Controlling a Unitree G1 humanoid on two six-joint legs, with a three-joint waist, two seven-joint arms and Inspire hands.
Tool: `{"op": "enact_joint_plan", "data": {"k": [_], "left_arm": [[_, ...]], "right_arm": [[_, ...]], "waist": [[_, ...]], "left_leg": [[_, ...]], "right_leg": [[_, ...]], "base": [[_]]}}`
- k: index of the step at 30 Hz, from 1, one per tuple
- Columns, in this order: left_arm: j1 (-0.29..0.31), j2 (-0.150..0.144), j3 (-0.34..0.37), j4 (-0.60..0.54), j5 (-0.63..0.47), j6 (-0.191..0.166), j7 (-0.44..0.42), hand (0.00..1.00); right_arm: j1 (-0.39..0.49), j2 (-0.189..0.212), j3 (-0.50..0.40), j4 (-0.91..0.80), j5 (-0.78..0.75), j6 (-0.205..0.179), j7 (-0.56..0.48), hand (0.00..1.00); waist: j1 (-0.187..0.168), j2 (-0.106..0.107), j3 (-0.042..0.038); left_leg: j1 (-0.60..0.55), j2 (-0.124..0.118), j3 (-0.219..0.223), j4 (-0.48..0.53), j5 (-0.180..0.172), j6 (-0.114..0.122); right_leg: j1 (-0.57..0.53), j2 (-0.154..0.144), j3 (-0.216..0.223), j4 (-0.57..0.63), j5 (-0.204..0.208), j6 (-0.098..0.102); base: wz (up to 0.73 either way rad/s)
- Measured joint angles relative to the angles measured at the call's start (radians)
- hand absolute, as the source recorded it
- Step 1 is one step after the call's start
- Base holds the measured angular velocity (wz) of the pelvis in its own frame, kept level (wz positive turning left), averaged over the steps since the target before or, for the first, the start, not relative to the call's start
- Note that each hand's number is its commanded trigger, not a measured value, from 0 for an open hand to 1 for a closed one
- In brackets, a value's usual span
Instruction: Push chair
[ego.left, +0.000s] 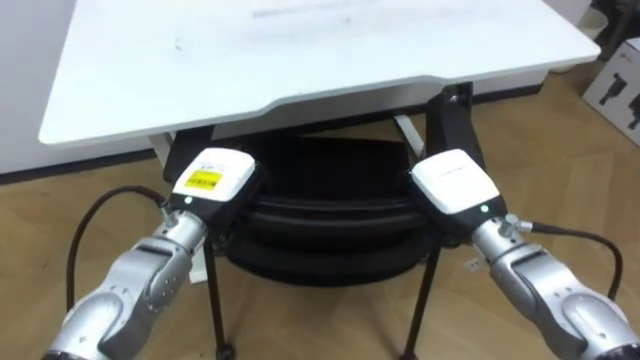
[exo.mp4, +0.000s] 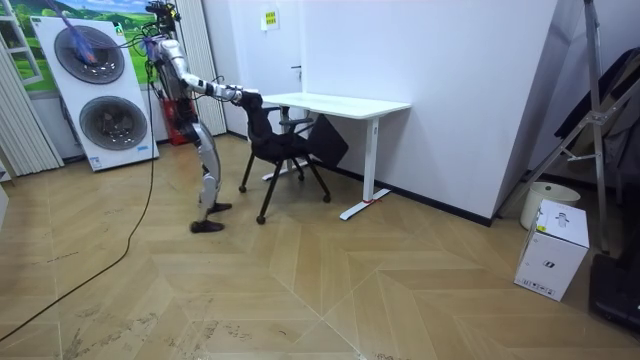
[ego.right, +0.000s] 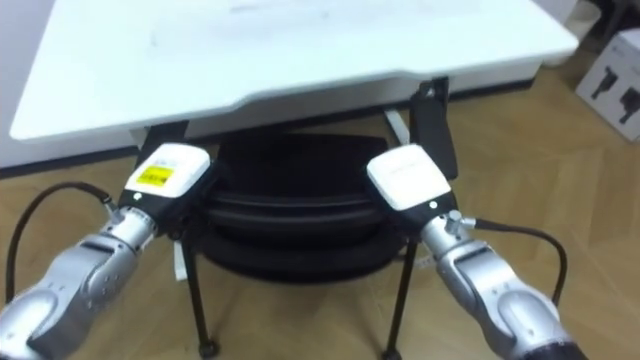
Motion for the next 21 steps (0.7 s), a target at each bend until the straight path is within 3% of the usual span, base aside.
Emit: {"op": "enact_joint_plan", "data": {"k": [1, 3, 8, 10, 11, 13, 15, 18, 21], "left_arm": [[0.000, 0.000, 0.000, 0.003, 0.002, -0.003, -0.003, 1.00], [-0.003, 0.012, 0.003, 0.004, 0.000, -0.024, 0.001, 1.00], [-0.003, 0.009, 0.018, -0.001, 0.013, -0.030, 0.001, 1.00], [-0.007, 0.001, 0.022, 0.000, 0.020, -0.029, -0.003, 1.00], [-0.008, 0.007, 0.027, -0.001, 0.020, -0.034, -0.003, 1.00], [-0.008, 0.009, 0.035, 0.005, 0.019, -0.040, -0.005, 1.00], [-0.008, 0.008, 0.045, 0.015, 0.019, -0.051, -0.006, 1.00], [-0.008, 0.008, 0.061, 0.010, 0.021, -0.067, 0.010, 1.00], [-0.007, 0.020, 0.065, 0.011, 0.019, -0.074, 0.009, 1.00]], "right_arm": [[0.002, -0.001, 0.003, 0.002, 0.002, 0.003, -0.001, 1.00], [0.000, -0.001, 0.004, 0.006, 0.009, 0.002, -0.008, 1.00], [-0.003, -0.001, 0.003, -0.004, 0.008, 0.004, -0.001, 1.00], [-0.005, 0.001, 0.003, -0.002, 0.012, 0.005, 0.002, 1.00], [-0.006, 0.006, 0.003, -0.004, 0.011, 0.005, 0.004, 1.00], [-0.006, 0.011, 0.003, -0.012, 0.010, 0.005, 0.017, 1.00], [-0.018, 0.011, 0.003, -0.012, 0.008, 0.006, 0.043, 1.00], [-0.026, 0.012, 0.001, -0.023, 0.008, 0.004, 0.053, 1.00], [-0.025, 0.014, 0.001, -0.035, 0.008, 0.001, 0.080, 1.00]], "waist": [[0.001, 0.003, -0.0020], [0.011, 0.013, 0.0024], [0.019, 0.012, 0.0025], [0.019, 0.012, 0.0097], [0.018, 0.011, 0.0108], [0.008, 0.008, 0.0125], [0.017, 0.019, 0.0080], [0.021, 0.017, 0.0072], [0.034, 0.016, 0.0068]], "left_leg": [[0.001, 0.007, -0.001, 0.007, -0.006, -0.005], [0.001, 0.033, -0.004, 0.011, -0.023, -0.019], [0.002, 0.047, -0.027, 0.012, -0.030, -0.027], [0.013, 0.054, -0.045, 0.016, -0.040, -0.034], [0.015, 0.063, -0.056, 0.017, -0.051, -0.033], [0.012, 0.071, -0.075, 0.051, -0.071, -0.053], [0.003, 0.104, -0.074, 0.107, -0.103, -0.085], [0.007, 0.118, -0.084, 0.097, -0.112, -0.105], [0.036, 0.140, -0.094, 0.097, -0.129, -0.130]], "right_leg": [[0.013, 0.011, -0.006, -0.020, 0.002, -0.004], [0.048, 0.047, -0.019, -0.065, 0.017, -0.014], [0.051, 0.063, -0.018, -0.058, 0.017, -0.014], [0.001, 0.066, 0.008, 0.026, 0.008, -0.010], [-0.035, 0.093, 0.069, 0.002, 0.009, -0.020], [-0.076, 0.111, 0.104, -0.072, 0.095, -0.029], [-0.066, 0.134, 0.061, -0.053, 0.069, -0.055], [-0.066, 0.157, 0.048, -0.035, 0.053, -0.087], [-0.045, 0.185, 0.045, -0.030, 0.019, -0.103]], "base": [[0.11], [-0.04], [0.00], [0.07], [0.19], [0.34], [0.12], [0.01], [0.00]]}}
